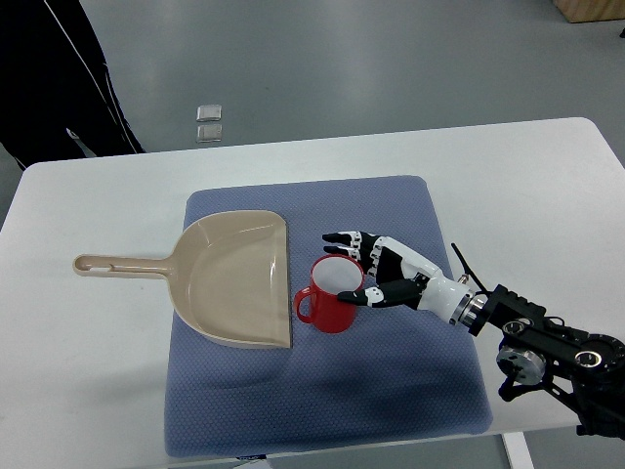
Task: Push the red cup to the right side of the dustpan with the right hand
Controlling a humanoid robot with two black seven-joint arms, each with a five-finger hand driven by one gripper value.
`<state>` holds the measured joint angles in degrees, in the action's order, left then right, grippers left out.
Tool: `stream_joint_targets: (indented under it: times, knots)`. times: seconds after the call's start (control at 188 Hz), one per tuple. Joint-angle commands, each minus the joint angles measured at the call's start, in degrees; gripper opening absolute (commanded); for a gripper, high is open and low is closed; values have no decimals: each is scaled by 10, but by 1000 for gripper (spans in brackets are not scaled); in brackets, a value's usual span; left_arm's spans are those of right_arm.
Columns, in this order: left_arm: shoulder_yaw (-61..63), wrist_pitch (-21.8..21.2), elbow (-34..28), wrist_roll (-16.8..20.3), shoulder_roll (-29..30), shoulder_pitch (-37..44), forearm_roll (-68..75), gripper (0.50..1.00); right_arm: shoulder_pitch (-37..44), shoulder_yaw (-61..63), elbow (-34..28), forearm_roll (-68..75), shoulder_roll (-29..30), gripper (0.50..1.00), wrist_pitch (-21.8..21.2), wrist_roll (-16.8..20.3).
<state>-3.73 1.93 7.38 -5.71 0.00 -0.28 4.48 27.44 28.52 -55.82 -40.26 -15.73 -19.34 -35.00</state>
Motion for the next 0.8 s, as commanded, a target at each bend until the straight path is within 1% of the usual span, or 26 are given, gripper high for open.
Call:
stream_joint_targets:
  times: [0.0,0.122,0.175,0.35,0.499,0.52,0.525,0.531,0.536,0.552,0.557,0.578,0.589,0.594,0.658,0.759,0.796]
  knots:
    - [0,0,0,0,0,0,0,1000,8,15,1,11,-25,934,-24,0]
    - [0,0,0,0,0,0,0,1000,9,28,1,35,-47,934,-56,0]
    - [0,0,0,0,0,0,0,1000,12,29,1,36,-51,934,-64,0]
    - [0,0,0,0,0,0,0,1000,21,30,19,48,-51,932,-60,0]
    - [0,0,0,0,0,0,0,1000,32,28,53,149,-53,932,-61,0]
    - [0,0,0,0,0,0,0,1000,33,27,55,164,-53,932,-58,12]
    - [0,0,0,0,0,0,0,1000,33,28,57,171,-53,932,-57,20]
    - [0,0,0,0,0,0,0,1000,33,28,57,171,-53,932,-57,20]
    - [0,0,0,0,0,0,0,1000,33,29,58,178,-52,932,-56,29]
    - [0,0,0,0,0,0,0,1000,32,29,58,186,-52,932,-55,37]
    - [0,0,0,0,0,0,0,1000,33,30,59,191,-52,932,-54,45]
    - [0,0,0,0,0,0,0,1000,33,30,60,204,-52,932,-49,56]
    - [0,0,0,0,0,0,0,1000,33,30,60,204,-52,932,-49,56]
    - [0,0,0,0,0,0,0,1000,33,31,61,211,-52,932,-47,63]
    - [0,0,0,0,0,0,0,1000,41,30,70,244,-52,932,-26,97]
    - [0,0,0,0,0,0,0,1000,51,29,77,284,-51,928,-1,140]
    - [0,0,0,0,0,0,0,1000,53,29,77,295,-51,928,18,164]
